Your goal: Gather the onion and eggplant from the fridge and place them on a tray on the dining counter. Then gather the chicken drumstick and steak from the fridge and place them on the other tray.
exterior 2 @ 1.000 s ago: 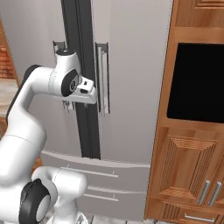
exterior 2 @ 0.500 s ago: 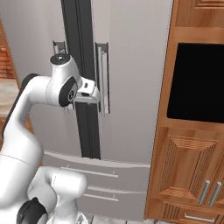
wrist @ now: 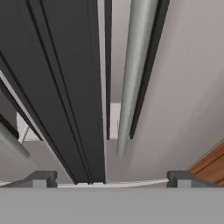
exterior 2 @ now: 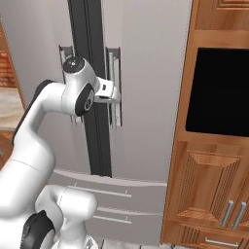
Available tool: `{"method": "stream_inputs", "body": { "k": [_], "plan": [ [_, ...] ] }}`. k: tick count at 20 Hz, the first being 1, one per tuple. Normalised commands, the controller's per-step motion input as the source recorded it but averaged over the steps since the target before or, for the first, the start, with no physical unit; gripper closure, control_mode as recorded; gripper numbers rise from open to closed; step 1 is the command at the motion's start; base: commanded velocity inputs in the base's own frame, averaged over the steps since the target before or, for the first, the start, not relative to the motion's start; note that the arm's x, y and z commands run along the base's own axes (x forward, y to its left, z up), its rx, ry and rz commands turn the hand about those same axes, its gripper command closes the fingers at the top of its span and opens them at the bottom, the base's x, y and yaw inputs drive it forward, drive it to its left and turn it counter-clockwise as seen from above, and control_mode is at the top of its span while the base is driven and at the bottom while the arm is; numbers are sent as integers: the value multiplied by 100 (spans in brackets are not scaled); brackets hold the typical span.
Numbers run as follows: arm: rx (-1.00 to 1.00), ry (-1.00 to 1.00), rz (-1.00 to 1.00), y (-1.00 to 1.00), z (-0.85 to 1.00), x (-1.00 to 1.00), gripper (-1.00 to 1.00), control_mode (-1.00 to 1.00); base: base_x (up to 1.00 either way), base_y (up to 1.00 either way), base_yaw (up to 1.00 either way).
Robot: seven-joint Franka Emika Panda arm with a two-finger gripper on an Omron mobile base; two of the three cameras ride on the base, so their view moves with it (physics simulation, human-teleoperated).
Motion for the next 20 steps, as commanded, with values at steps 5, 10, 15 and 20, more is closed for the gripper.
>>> {"method": "stream_inputs", "body": {
  "k": [5, 10, 15, 20],
  "plan": [
    [-1, -16, -7, -4, 34, 6, -100, -100, 0, 0, 0],
    [-2, -21, -4, 0, 28, 6, -100, -100, 0, 0, 0],
    [0, -15, 0, -6, 12, 10, -100, -100, 0, 0, 0],
    [0, -2, 0, -16, 0, 19, -100, -100, 0, 0, 0]
  ]
}}
